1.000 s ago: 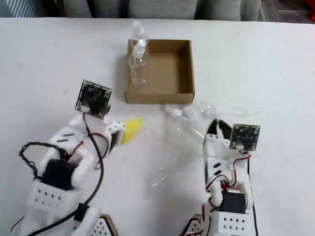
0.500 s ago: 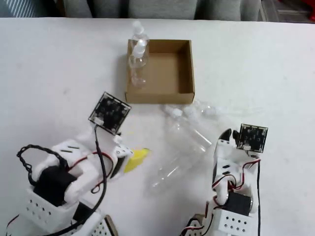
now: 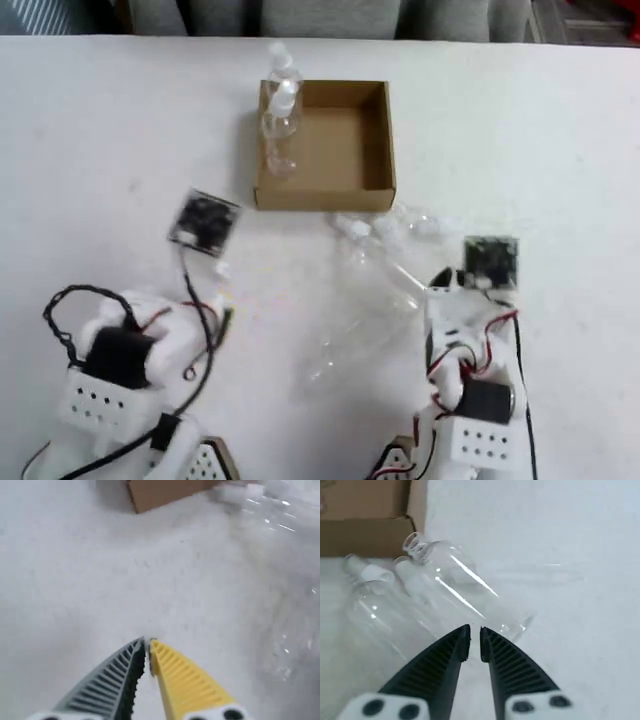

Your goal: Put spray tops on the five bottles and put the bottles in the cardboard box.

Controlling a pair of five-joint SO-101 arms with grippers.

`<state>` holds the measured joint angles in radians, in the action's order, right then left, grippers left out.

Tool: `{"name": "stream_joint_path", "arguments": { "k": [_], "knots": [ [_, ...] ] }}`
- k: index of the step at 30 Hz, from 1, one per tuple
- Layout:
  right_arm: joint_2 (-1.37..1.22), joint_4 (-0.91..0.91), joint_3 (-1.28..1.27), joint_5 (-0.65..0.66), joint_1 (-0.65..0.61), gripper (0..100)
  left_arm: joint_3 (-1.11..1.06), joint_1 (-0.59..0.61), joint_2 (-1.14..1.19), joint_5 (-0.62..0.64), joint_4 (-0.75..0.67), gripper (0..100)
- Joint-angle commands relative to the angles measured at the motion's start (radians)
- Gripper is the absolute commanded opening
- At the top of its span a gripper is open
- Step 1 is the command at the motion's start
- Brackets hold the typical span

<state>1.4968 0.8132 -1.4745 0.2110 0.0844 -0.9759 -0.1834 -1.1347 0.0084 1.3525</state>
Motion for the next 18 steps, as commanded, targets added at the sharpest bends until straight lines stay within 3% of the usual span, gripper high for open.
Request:
{"name": "stream_joint_path", "arguments": {
  "k": [1, 4, 9, 14, 18],
  "knots": [
    [-0.220, 0.096, 0.227, 0.100, -0.056, 2.0, -0.115, 0.234, -0.019, 0.017, -0.256, 2],
    [-0.361, 0.245, 0.422, 0.226, -0.070, 2.1, -0.227, 0.358, -0.018, 0.018, -0.419, 2],
    [-0.443, 0.550, 0.755, 0.669, -0.082, 2.2, -0.353, 0.429, -0.018, 0.018, -0.557, 2],
    [-0.441, 0.805, 0.836, 0.852, -0.295, 2.2, -0.361, 0.475, 0.005, 0.018, -0.609, 2],
    [-0.443, 0.889, 0.815, 0.901, -0.476, 4.5, -0.321, 0.463, 0.139, 0.012, -0.615, 2]
  ]
}}
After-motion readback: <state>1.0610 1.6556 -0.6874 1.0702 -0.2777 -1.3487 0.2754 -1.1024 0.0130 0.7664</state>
